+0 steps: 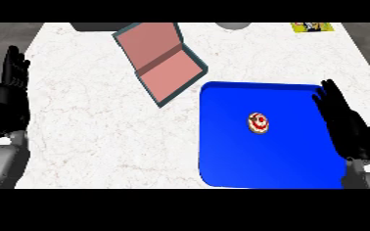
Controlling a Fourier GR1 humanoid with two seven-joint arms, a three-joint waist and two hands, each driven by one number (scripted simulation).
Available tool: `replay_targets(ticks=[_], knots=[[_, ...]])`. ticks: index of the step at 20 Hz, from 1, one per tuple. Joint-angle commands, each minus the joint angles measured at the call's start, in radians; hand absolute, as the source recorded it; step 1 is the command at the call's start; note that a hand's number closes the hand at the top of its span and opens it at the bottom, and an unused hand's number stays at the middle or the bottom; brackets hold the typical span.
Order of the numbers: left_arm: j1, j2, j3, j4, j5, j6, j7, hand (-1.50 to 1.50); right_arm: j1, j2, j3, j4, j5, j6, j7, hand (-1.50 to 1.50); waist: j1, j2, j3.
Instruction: Pick the cupcake from the tray and place it in the cardboard box
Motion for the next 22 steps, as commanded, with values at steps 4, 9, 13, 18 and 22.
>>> replay_targets(ticks=[4,9,13,18,22], knots=[[0.093,0.093,-0.036,0.019,-0.084,-0.042,0.088,0.0,-0.081,-0.042,0.025,-0.01,-0.025,0.198,-0.073,-1.5,0.026,0.03,-0.008],[0.102,0.077,-0.101,0.073,-0.108,-0.065,0.143,0.0,-0.134,-0.35,0.189,-0.138,0.442,0.241,-0.188,-1.5,0.04,0.032,-0.018],[0.138,0.066,-0.127,0.035,-0.136,-0.056,0.19,0.0,0.027,-0.127,0.146,0.105,0.28,0.285,-0.572,-1.5,0.018,0.033,-0.005],[0.119,0.064,-0.12,0.013,-0.144,-0.07,0.231,0.0,-0.117,-0.195,0.103,0.355,0.346,0.429,-0.851,-1.5,0.025,0.033,-0.007],[0.104,0.082,-0.096,0.024,-0.134,-0.102,0.214,0.0,-0.187,-0.261,0.14,0.368,0.53,0.295,-0.834,-1.5,0.024,0.032,-0.008]])
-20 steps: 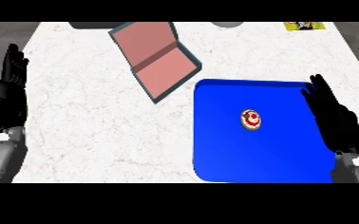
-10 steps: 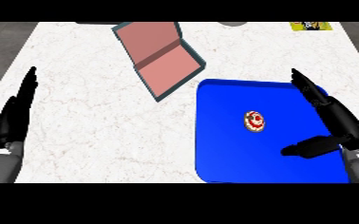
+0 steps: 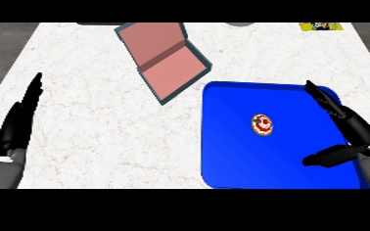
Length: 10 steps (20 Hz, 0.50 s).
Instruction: Pick the cupcake from the tray and place it in the cardboard box
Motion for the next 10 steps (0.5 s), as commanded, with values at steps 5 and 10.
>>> replay_targets(ticks=[5,10], knots=[[0.005,-0.006,0.005,0.005,-0.023,0.006,0.008,0.0,-0.153,-0.199,0.096,0.017,0.255,0.033,0.083,-1.5,0.0,-0.003,-0.003],[0.045,-0.01,0.018,-0.003,-0.01,-0.023,-0.027,0.0,-0.254,-0.187,0.191,-0.009,0.363,0.116,0.234,-1.5,0.006,-0.003,-0.003]])
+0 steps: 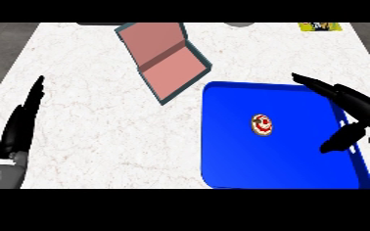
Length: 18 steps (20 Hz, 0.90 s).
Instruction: Pick the cupcake from the tray and place it in the cardboard box
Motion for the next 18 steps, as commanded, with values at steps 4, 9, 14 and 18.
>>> replay_targets(ticks=[4,9,14,18], knots=[[0.011,-0.003,0.025,0.01,-0.002,-0.025,-0.007,0.0,-0.104,0.004,0.111,-0.077,0.132,0.145,0.201,-1.5,-0.008,-0.002,0.0],[0.033,-0.042,0.036,0.007,-0.035,-0.019,-0.026,0.0,-0.125,0.098,0.122,-0.07,0.195,0.192,0.281,-1.5,-0.013,-0.001,0.0],[0.0,-0.038,0.072,0.008,-0.05,-0.064,-0.002,0.0,-0.187,0.179,0.107,0.069,0.321,0.135,0.261,-1.5,-0.01,0.001,0.001],[0.067,-0.063,0.088,-0.069,-0.076,-0.067,-0.003,0.0,-0.143,0.172,0.065,0.022,0.354,0.171,0.23,-1.5,-0.011,-0.002,0.001]])
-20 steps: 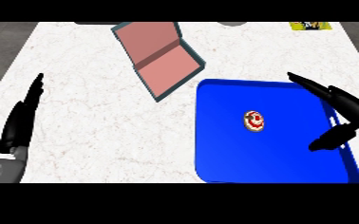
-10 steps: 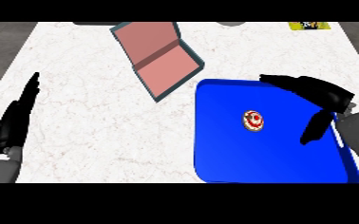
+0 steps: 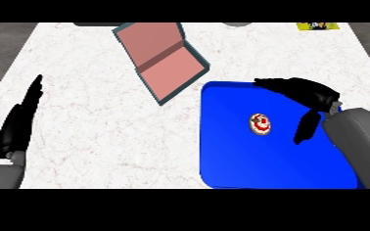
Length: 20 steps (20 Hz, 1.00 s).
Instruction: Pick the cupcake from the tray and place it in the cardboard box
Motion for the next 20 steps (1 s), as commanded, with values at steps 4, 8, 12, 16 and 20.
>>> replay_targets(ticks=[4,8,12,16,20], knots=[[-0.035,-0.052,0.028,0.021,-0.057,-0.019,0.019,0.0,0.027,0.068,-0.035,-0.027,0.096,0.04,0.022,-1.5,-0.004,0.0,0.0],[-0.044,-0.035,0.057,0.009,-0.072,-0.04,0.049,0.0,0.082,0.074,-0.066,-0.101,0.088,0.056,-0.008,-1.5,-0.007,-0.001,0.0],[-0.055,-0.044,0.072,0.007,-0.077,-0.046,0.052,0.0,0.086,0.106,-0.086,-0.207,0.045,0.162,0.039,-1.5,-0.009,-0.002,0.0],[-0.034,-0.031,0.134,0.09,-0.054,-0.108,-0.077,0.0,0.097,0.114,-0.118,-0.22,0.074,0.16,-0.007,-1.5,-0.007,-0.001,0.0],[0.017,-0.05,0.141,0.04,-0.063,-0.12,-0.059,0.0,0.15,0.138,-0.12,-0.352,0.093,0.215,0.08,-1.5,-0.008,-0.002,0.0]])
